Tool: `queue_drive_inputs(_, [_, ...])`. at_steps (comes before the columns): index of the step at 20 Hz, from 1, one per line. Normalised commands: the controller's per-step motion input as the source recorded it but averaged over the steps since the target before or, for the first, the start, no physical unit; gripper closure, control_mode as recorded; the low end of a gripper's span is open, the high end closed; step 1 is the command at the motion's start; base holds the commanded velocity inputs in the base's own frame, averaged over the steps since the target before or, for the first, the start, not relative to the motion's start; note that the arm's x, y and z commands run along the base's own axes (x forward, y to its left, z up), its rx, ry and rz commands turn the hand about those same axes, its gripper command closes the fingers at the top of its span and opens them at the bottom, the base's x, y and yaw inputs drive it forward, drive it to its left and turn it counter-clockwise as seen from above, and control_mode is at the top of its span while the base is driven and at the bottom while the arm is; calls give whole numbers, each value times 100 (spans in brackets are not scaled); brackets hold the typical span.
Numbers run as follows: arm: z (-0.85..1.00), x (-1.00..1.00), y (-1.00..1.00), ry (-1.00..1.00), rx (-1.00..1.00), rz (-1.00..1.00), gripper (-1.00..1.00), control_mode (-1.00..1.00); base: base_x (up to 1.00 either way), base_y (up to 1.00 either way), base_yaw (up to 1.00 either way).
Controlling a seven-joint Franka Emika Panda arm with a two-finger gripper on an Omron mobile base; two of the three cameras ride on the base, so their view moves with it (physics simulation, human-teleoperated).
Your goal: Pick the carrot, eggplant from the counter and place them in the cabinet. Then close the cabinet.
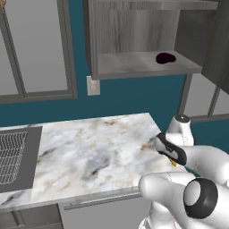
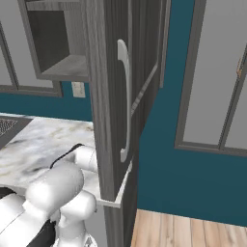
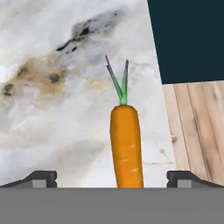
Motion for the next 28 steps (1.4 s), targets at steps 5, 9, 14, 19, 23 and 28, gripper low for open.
queue_drive_inputs(5, [-67,63,-7,17,1,-1,-100,-100,0,0,0])
queue_drive_inputs(9, [-62,42,-11,12,0,-2,100,-100,0,0,0])
queue_drive_inputs(14, [-71,-14,0,4,0,-4,100,-100,0,0,0])
queue_drive_inputs(19, [-88,-84,9,-1,0,-10,100,-100,0,0,0])
queue_drive_inputs(23, [-64,-100,36,-4,0,-16,100,-100,0,0,0])
queue_drive_inputs(28, [2,-91,51,-20,0,-13,100,-100,0,0,0])
